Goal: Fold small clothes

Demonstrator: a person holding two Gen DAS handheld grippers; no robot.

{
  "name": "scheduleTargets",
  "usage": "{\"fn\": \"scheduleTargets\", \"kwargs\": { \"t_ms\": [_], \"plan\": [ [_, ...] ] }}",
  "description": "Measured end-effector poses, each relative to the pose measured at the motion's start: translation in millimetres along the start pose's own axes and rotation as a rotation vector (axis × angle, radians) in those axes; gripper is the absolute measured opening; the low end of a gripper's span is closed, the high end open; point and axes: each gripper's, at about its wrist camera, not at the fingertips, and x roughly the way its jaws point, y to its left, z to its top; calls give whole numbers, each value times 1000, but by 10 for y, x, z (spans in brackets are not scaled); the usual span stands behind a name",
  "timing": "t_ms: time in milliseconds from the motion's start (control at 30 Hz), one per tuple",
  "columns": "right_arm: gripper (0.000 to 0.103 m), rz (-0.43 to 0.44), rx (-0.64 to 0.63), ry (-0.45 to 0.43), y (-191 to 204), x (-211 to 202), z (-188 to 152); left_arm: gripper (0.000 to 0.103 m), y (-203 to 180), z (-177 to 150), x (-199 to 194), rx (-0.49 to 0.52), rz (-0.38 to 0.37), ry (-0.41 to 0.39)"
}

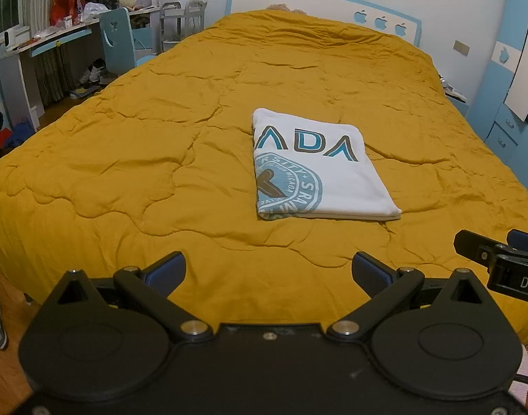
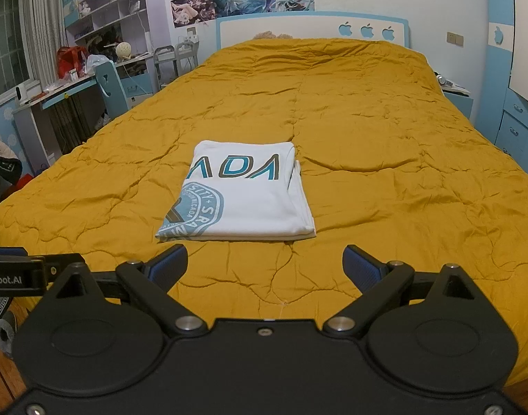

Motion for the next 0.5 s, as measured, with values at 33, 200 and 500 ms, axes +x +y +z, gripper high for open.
{"fn": "scheduleTargets", "kwargs": {
  "t_ms": [33,200,500],
  "plan": [
    [97,-1,0,1,1,0,0,103,1,-2,-1,0,1,1],
    [97,-1,-1,2,-2,4,-2,103,5,-10,-23,-4,-15,-3],
    [97,-2,-3,4,-8,17,-14,103,-9,-6,-34,2,-21,-15]
  ]
}}
